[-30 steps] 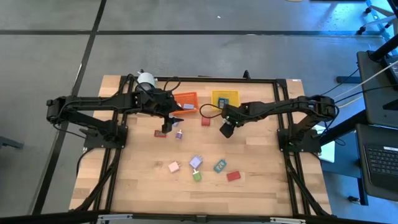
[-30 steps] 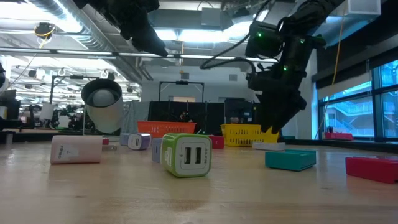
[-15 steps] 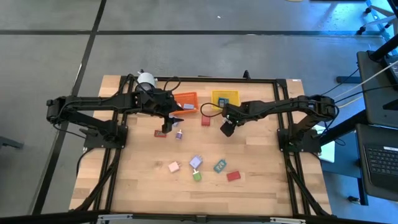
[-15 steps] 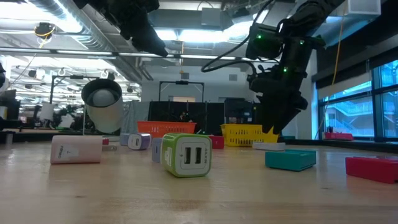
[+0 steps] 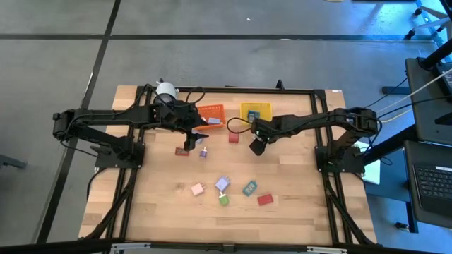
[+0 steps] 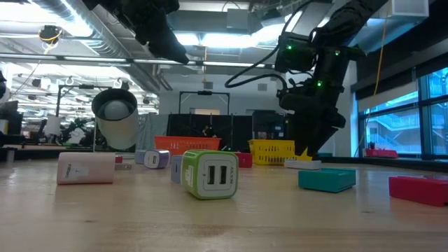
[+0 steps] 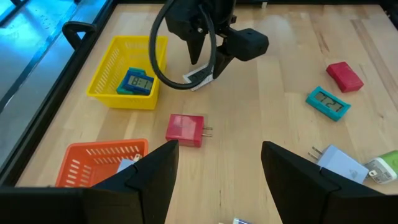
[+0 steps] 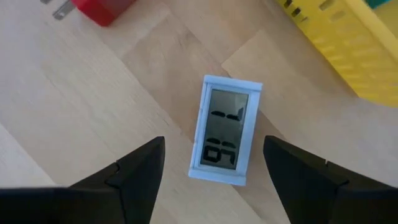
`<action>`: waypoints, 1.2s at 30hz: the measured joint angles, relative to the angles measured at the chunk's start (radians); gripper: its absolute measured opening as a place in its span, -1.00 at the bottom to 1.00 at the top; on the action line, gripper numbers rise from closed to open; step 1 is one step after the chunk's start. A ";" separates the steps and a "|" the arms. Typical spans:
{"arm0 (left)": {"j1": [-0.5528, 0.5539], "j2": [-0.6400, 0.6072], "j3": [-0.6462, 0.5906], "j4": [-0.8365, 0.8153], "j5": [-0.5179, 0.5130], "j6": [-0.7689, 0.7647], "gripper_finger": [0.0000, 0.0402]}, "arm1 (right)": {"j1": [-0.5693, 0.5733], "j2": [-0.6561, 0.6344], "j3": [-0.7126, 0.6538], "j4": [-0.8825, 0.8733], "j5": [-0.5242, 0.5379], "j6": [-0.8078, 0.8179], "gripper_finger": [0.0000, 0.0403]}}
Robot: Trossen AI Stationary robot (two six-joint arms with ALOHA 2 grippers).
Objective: Pick & Place Office items
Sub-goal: Put the white digital clock into the yellow bin
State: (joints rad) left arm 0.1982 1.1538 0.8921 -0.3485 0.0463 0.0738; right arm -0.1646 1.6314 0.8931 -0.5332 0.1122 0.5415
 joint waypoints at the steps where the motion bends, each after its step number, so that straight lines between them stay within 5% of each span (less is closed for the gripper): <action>1: 0.000 0.000 0.000 0.000 0.000 0.000 0.12 | -0.003 0.000 -0.006 0.002 -0.002 0.003 0.36; 18: 0.000 0.000 0.000 0.001 0.000 0.001 0.12 | -0.017 0.017 -0.102 0.137 -0.066 0.045 0.35; 32: 0.000 0.000 0.000 0.001 0.000 0.000 0.12 | -0.018 0.030 -0.102 0.132 -0.048 0.045 -0.26; 36: 0.000 0.000 0.000 0.001 0.000 0.000 0.12 | -0.017 0.031 -0.102 0.137 -0.044 0.037 -0.26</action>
State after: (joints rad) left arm 0.1982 1.1538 0.8921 -0.3477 0.0463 0.0742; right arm -0.1813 1.6619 0.7910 -0.3961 0.0683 0.5788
